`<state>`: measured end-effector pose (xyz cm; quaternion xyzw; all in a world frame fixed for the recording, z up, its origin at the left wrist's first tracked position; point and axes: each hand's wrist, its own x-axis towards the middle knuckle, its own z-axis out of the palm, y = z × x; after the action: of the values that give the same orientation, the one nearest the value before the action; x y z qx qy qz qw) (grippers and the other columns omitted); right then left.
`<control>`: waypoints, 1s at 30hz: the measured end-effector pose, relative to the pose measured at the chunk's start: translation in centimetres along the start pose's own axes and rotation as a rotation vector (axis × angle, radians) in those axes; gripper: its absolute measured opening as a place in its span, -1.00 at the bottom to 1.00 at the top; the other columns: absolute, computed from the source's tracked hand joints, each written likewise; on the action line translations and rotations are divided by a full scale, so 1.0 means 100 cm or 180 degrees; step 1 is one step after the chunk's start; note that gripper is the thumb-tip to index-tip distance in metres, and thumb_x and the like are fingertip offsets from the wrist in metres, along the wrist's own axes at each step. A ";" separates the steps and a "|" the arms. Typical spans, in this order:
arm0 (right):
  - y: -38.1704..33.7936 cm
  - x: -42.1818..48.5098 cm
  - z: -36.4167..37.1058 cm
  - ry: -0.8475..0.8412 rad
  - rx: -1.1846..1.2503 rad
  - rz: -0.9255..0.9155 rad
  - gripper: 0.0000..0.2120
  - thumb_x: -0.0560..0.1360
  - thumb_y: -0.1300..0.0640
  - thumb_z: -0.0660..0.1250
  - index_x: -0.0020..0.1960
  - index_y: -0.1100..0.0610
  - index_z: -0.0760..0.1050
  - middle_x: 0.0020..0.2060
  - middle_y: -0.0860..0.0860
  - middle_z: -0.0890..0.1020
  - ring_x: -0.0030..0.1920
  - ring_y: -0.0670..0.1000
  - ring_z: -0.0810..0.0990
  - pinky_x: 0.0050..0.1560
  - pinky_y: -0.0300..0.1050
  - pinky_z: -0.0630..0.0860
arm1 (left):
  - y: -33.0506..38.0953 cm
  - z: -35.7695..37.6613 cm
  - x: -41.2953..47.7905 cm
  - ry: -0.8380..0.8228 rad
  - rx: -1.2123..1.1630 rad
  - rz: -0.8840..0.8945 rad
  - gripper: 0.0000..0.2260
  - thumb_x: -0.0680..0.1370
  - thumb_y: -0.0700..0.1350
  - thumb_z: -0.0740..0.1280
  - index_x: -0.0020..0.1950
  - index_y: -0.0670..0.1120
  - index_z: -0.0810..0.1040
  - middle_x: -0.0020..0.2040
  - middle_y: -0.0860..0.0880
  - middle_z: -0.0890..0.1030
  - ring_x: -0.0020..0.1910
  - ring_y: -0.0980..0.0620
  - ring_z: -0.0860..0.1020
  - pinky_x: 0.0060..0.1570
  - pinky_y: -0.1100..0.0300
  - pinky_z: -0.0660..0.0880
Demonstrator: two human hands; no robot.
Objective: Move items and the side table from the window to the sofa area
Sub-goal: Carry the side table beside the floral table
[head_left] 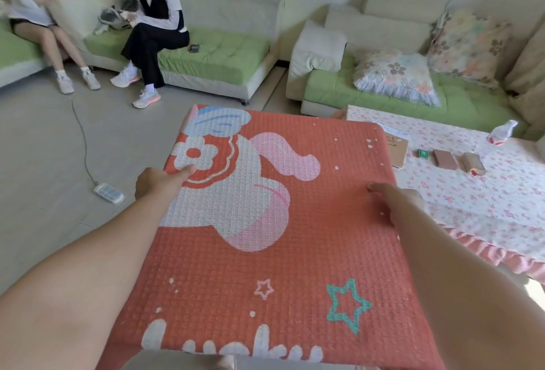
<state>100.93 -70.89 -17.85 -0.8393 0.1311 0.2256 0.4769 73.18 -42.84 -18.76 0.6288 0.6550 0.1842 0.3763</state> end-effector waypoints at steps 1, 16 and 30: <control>-0.009 0.009 0.009 0.0034 -0.0051 0.0004 -0.58 0.22 -0.04 0.54 -0.15 0.18 0.44 -0.35 0.06 0.49 -0.34 0.02 0.49 -0.03 -0.03 0.57 | 0.008 0.005 0.016 0.0003 0.0017 -0.0007 -0.46 0.31 0.28 0.44 -0.16 -0.21 0.51 -0.14 -0.15 0.55 -0.17 -0.15 0.53 -0.21 0.08 0.44; -0.137 0.121 0.141 0.0213 0.0101 0.0175 -0.56 0.17 -0.02 0.55 -0.09 0.19 0.49 -0.35 0.07 0.53 -0.37 0.05 0.51 -0.40 -0.18 0.38 | 0.138 0.065 0.226 -0.0224 0.0143 0.0183 -0.49 0.31 0.25 0.46 -0.18 -0.19 0.47 -0.12 -0.14 0.53 -0.12 -0.17 0.54 -0.14 0.06 0.45; -0.271 0.290 0.229 0.0115 0.0048 0.0256 -0.32 0.06 -0.08 0.58 0.07 0.22 0.52 -0.15 0.09 0.62 -0.34 0.05 0.58 -0.25 -0.09 0.58 | 0.257 0.167 0.368 -0.0251 0.0134 0.0027 -0.54 0.34 0.23 0.45 -0.26 -0.17 0.48 -0.18 -0.15 0.54 -0.22 -0.13 0.51 -0.27 0.12 0.39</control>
<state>131.98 -37.49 -22.48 -0.8337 0.1751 0.2285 0.4713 105.60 -7.70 -20.83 0.6461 0.6407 0.1471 0.3877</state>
